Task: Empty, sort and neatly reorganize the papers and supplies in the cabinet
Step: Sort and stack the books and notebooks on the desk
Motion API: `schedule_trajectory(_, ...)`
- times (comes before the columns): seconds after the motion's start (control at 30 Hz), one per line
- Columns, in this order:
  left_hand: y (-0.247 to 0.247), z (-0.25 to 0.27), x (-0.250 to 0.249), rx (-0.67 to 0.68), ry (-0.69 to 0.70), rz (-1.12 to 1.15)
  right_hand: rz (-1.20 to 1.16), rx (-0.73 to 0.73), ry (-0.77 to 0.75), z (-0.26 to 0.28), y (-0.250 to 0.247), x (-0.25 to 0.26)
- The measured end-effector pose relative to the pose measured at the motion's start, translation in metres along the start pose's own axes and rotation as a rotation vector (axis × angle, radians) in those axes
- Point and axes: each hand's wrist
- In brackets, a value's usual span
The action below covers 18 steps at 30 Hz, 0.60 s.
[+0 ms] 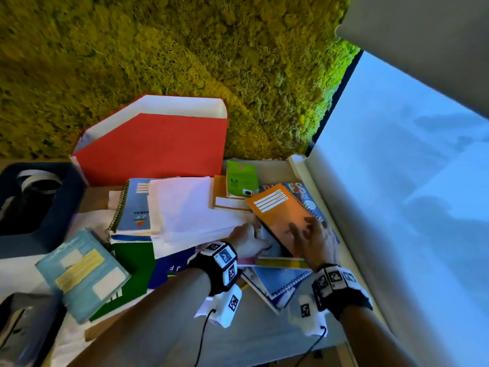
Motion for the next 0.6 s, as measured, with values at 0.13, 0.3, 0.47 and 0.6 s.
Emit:
schedule_trajectory(0.13, 0.017, -0.009, 0.0, -0.019, -0.086, 0.147, -0.088, -0.149, 0.319, 0.013, -0.008, -0.029)
schedule_trajectory(0.3, 0.027, -0.015, -0.01, -0.016, -0.159, 0.397, -0.245, 0.14, 0.41, 0.003, -0.005, -0.038)
schedule_trajectory(0.47, 0.012, -0.018, -0.033, -0.083, -0.099, 0.523, -0.525, 0.311, 0.481, -0.025, 0.004, -0.035)
schedule_trajectory(0.6, -0.013, -0.012, -0.046, -0.172, -0.051, 0.496, -0.953, 0.306, 0.525, -0.044, -0.007, -0.025)
Point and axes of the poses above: each hand's wrist, its own z-axis away from the middle knuckle, its own y-axis out of the palm, x = y × z, and after that the axes turned 1 degree about -y, right-handed
